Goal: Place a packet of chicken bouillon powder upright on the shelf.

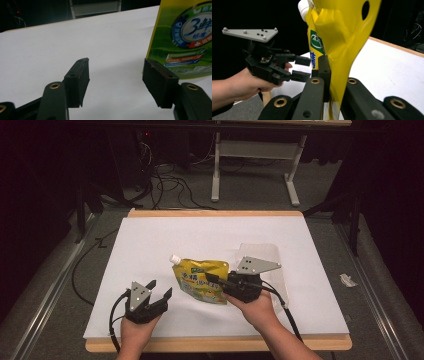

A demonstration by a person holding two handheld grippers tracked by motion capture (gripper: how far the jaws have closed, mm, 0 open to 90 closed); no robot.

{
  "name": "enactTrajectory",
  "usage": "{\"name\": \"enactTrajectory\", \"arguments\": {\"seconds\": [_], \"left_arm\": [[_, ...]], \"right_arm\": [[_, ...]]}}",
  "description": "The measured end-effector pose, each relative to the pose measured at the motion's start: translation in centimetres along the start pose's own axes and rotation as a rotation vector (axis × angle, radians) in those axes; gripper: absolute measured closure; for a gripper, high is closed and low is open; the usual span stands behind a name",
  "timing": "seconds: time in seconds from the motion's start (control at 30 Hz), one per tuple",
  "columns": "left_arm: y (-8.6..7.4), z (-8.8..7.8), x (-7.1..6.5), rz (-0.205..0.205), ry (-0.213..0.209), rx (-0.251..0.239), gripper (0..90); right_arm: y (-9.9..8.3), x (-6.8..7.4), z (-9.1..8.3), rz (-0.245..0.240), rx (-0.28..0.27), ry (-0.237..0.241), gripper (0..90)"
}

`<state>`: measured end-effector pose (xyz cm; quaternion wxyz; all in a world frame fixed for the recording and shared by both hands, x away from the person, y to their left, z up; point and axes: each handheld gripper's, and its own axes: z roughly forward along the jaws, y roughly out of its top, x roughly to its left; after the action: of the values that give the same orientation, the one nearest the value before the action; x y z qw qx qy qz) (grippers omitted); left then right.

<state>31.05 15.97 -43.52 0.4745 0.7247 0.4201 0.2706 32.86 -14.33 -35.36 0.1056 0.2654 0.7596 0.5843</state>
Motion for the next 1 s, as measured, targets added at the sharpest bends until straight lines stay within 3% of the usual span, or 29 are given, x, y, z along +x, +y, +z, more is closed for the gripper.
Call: {"name": "enactTrajectory", "arguments": {"seconds": [0.5,0.8,1.0], "left_arm": [[0.0,0.0,-0.1,0.004,-0.015,-0.008,37.8],[0.0,0.1,-0.2,0.006,-0.024,-0.007,37.5],[0.0,0.2,-0.2,0.009,-0.028,-0.001,37.5]], "right_arm": [[1.5,-0.5,-1.9,-0.007,-0.035,-0.003,90.0],[2.6,-1.1,-4.1,-0.01,-0.054,-0.019,90.0],[2.9,-1.8,-6.1,-0.014,-0.057,-0.054,90.0]]}}
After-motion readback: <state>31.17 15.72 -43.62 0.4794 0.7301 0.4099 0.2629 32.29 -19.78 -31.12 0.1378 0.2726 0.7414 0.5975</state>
